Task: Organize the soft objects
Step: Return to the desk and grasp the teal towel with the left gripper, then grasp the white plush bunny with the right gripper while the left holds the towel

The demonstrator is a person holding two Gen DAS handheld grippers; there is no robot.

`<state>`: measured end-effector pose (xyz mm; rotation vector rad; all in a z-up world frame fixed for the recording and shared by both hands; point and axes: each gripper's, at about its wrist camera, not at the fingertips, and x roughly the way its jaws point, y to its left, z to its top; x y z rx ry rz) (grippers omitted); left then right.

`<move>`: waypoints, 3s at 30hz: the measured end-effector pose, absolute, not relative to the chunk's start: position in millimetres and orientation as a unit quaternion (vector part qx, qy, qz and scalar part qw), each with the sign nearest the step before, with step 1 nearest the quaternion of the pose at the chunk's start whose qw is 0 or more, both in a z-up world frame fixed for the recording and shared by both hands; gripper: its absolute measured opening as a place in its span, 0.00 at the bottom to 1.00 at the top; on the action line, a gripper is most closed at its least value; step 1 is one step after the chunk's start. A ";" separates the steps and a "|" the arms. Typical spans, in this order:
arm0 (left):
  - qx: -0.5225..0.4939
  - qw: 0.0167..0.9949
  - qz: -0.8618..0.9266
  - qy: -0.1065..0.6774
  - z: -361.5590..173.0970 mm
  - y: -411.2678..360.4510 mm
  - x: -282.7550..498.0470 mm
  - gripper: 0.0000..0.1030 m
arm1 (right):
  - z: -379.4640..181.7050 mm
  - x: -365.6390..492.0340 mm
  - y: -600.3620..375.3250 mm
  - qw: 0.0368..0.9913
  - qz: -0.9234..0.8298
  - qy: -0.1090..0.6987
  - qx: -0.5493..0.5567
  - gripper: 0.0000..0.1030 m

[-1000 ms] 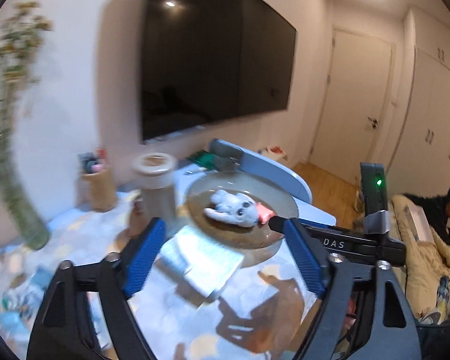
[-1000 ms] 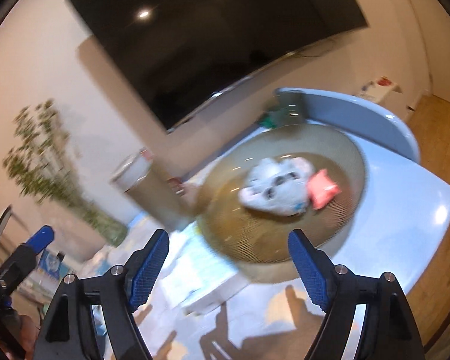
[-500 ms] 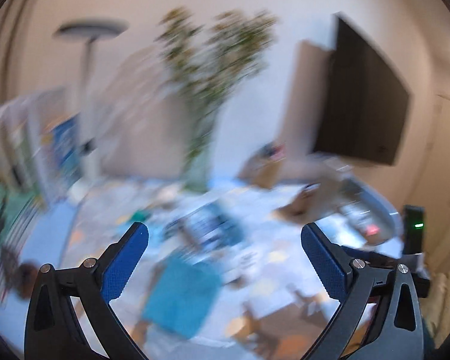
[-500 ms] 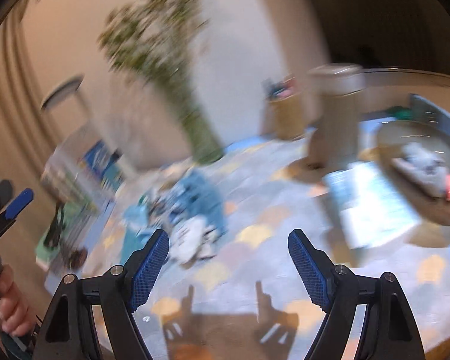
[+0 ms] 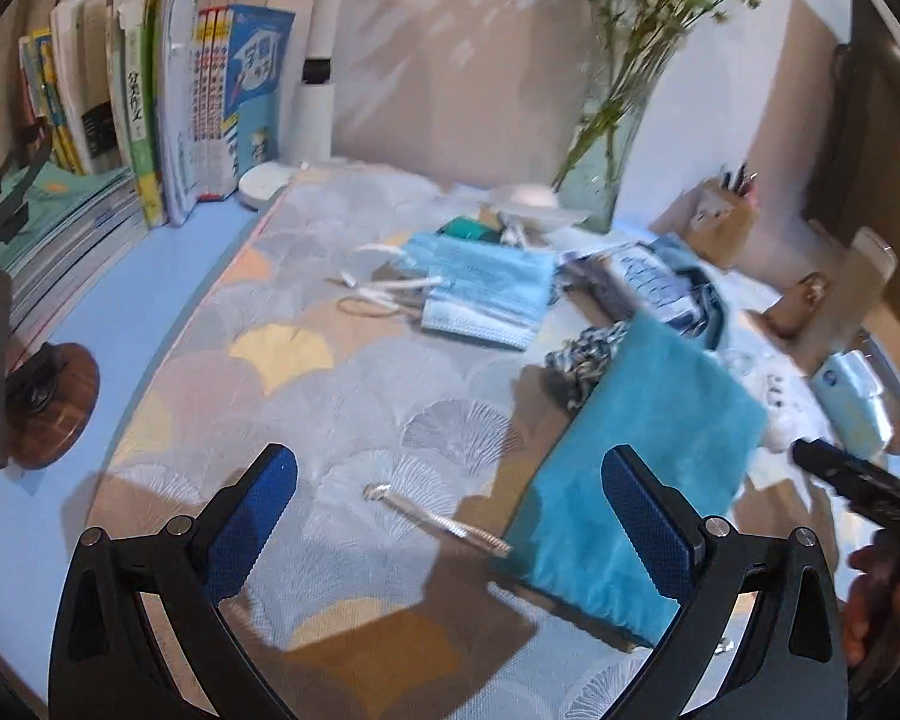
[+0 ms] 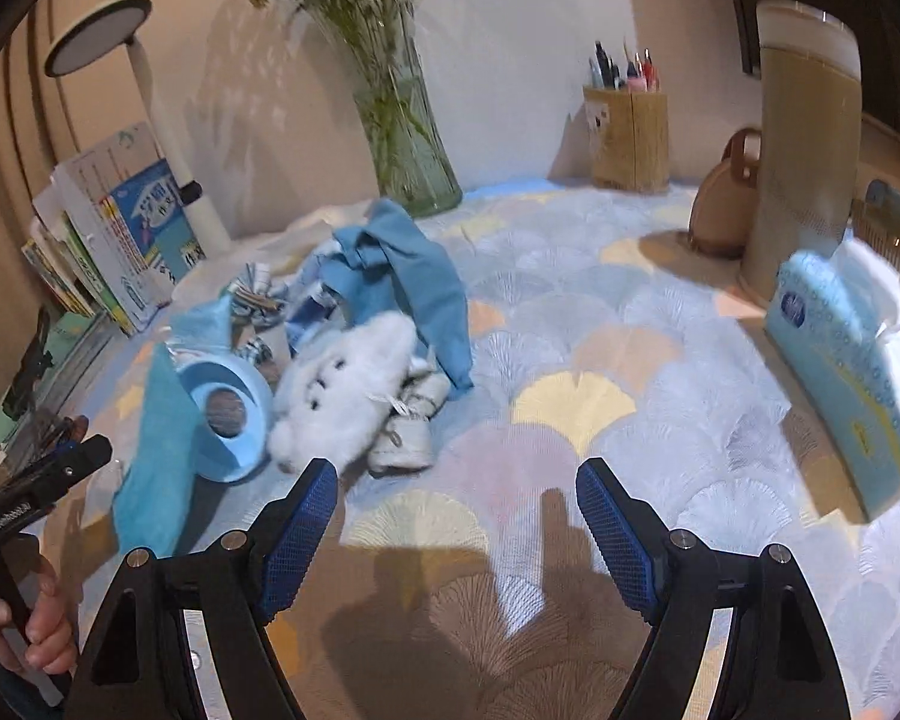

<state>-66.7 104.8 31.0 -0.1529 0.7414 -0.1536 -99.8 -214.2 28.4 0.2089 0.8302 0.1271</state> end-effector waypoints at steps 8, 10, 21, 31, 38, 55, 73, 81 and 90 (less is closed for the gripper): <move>-0.074 0.917 -0.106 0.377 27.4 98.8 -69.3 0.99 | 19.3 -91.1 -215.6 0.895 0.056 0.430 0.103 0.78; -0.062 0.916 -0.122 0.378 28.6 93.5 -69.5 0.99 | 19.6 -91.3 -217.2 0.895 0.059 0.430 0.109 0.78; 0.129 0.867 -0.259 0.406 28.4 21.2 -92.9 0.99 | 20.1 -93.3 -210.8 0.896 0.064 0.430 0.096 0.78; 0.093 0.856 -0.227 0.455 11.1 22.7 -55.0 0.40 | 17.4 -90.9 -211.4 0.891 0.066 0.438 0.095 0.78; -0.012 0.881 -0.245 0.405 31.6 59.9 -59.3 0.26 | 17.2 -90.8 -207.8 0.892 0.068 0.439 0.084 0.78; -0.070 0.909 -0.134 0.390 17.2 89.8 -33.9 0.26 | 44.7 -43.1 -180.3 0.904 0.111 0.403 0.086 0.55; -0.020 0.914 -0.138 0.380 18.0 77.7 -40.3 0.27 | 55.5 -122.4 -213.0 0.896 0.107 0.416 0.117 0.74; -0.041 0.917 -0.125 0.376 18.6 85.2 -38.2 0.26 | 61.8 -88.1 -142.2 0.900 0.118 0.400 -0.126 0.85; -0.027 0.918 -0.107 0.381 17.6 80.7 -38.6 0.27 | 56.5 -89.8 -146.1 0.904 0.115 0.402 -0.092 0.35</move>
